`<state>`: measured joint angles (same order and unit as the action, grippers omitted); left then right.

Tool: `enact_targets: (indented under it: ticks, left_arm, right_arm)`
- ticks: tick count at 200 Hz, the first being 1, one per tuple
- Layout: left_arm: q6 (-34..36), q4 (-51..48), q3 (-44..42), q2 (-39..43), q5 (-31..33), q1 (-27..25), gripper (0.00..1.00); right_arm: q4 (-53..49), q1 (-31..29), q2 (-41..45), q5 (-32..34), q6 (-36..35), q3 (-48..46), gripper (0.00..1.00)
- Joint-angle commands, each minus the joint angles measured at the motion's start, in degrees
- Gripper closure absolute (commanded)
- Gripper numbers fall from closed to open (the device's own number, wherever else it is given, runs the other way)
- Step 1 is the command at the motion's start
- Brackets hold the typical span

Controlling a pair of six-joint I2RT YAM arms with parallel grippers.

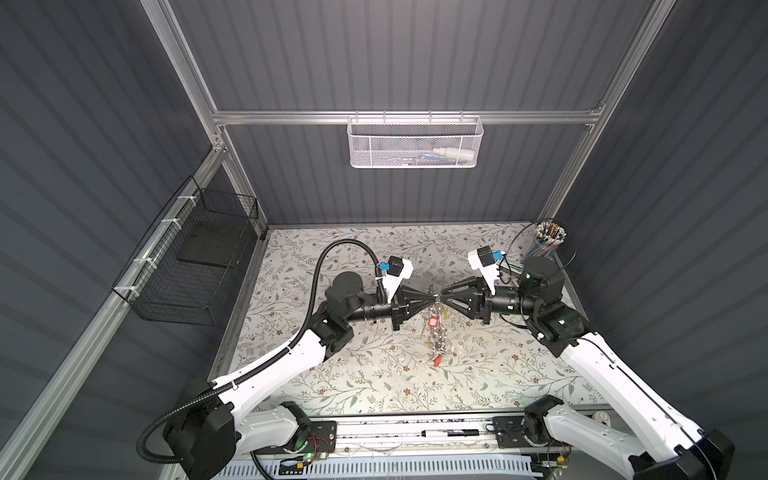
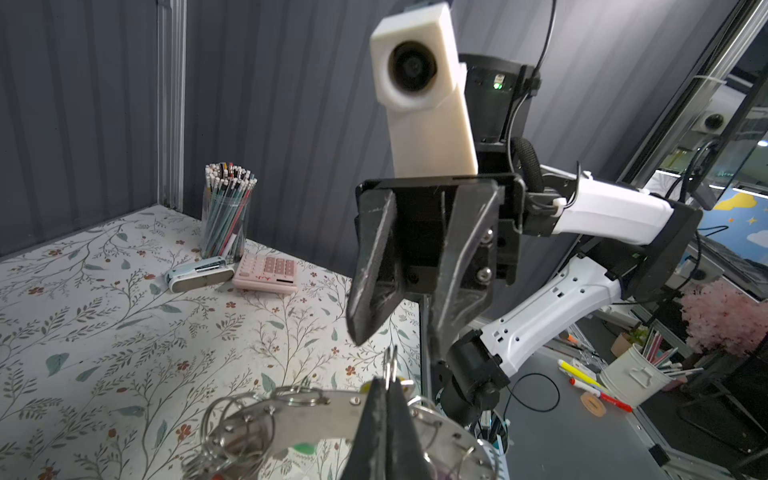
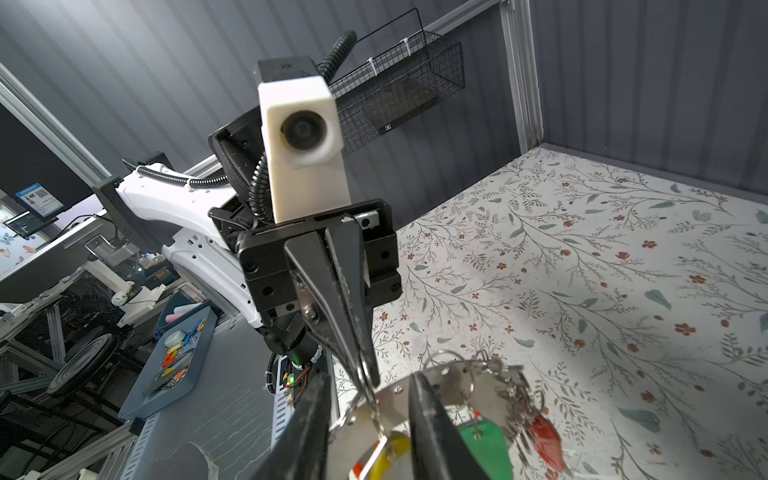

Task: Put the keys on the keyring
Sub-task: 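Hold the plate between both grippers with the keys hanging below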

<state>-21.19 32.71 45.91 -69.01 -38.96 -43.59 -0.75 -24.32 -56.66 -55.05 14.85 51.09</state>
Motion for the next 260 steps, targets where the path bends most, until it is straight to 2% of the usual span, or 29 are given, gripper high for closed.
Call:
enact_targets:
  ticks: [1,39,60,110,165,210,260]
  left_arm:
    - [-5.44,15.59,-1.51,0.84,2.98,-0.52,1.00]
    - [-8.72,23.00,-3.57,-0.84,4.19,-0.74,1.00]
    - [-9.30,24.76,-3.85,-1.51,4.93,-0.86,1.00]
    - [-10.94,27.96,-3.65,-3.15,4.82,-0.97,1.00]
    - [-13.10,31.41,-3.50,-4.68,3.19,-1.10,1.00]
    - [-13.39,32.82,-3.13,-6.45,2.49,-1.27,1.00]
    - [-12.97,33.39,-3.34,-7.98,2.51,-1.32,1.00]
  right_arm:
    - [2.30,-0.09,-0.50,-1.51,0.92,0.33,0.68]
    - [2.86,-0.21,-1.51,-2.33,0.97,1.01,0.77]
    - [3.02,-0.16,-1.77,-2.25,0.97,0.86,0.77]
    - [3.70,-0.17,-2.38,-2.30,1.17,0.41,0.90]
    - [3.57,-1.19,-4.10,-3.45,0.68,1.10,0.97]
    - [-3.73,-4.23,-6.48,-1.42,-4.56,4.54,0.97]
    - [-8.07,-5.61,-7.05,0.53,-7.18,6.42,0.91]
